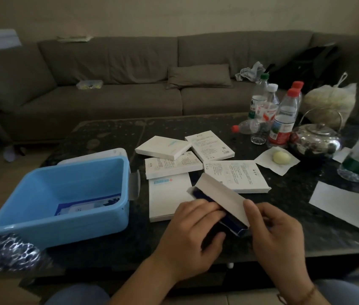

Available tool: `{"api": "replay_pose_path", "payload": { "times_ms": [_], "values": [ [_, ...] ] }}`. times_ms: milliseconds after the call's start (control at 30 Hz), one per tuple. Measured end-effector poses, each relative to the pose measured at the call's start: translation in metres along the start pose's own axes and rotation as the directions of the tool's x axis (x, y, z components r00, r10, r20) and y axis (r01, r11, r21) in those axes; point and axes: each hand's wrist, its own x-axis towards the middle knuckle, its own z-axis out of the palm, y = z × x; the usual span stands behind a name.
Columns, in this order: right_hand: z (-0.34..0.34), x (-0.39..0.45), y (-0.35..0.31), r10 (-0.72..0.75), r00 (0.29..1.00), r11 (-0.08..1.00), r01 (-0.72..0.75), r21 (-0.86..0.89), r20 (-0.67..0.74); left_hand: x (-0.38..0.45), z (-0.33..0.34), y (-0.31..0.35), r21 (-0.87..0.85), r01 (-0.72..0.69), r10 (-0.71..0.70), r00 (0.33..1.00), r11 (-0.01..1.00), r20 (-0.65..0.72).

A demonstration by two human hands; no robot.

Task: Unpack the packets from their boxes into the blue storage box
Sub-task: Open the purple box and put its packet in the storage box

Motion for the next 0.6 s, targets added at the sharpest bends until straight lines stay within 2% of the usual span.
{"api": "replay_pose_path", "payload": {
  "times_ms": [133,267,367,500,600],
  "values": [
    [0.000,-0.002,0.001,-0.022,1.000,0.999,0.022,-0.033,-0.007,0.005,0.000,-0.001,0.091,-0.070,0.060,0.992,0.993,0.108],
    [0.003,-0.008,0.007,-0.045,0.999,0.997,0.045,-0.059,-0.012,-0.005,-0.003,-0.014,0.148,-0.150,0.148,0.989,0.978,0.021],
    [0.008,-0.014,0.009,-0.086,0.996,0.986,0.089,-0.143,0.026,-0.014,-0.009,-0.020,0.177,-0.175,0.172,0.985,0.969,0.033],
    [0.012,-0.016,0.010,-0.103,0.995,0.979,0.101,-0.176,0.001,-0.019,-0.005,-0.019,0.220,-0.153,0.134,0.986,0.963,0.101],
    [0.013,-0.017,0.009,-0.115,0.993,0.975,0.111,-0.194,-0.006,-0.021,0.000,-0.014,0.210,-0.095,0.086,0.995,0.973,0.050]
  ]
}}
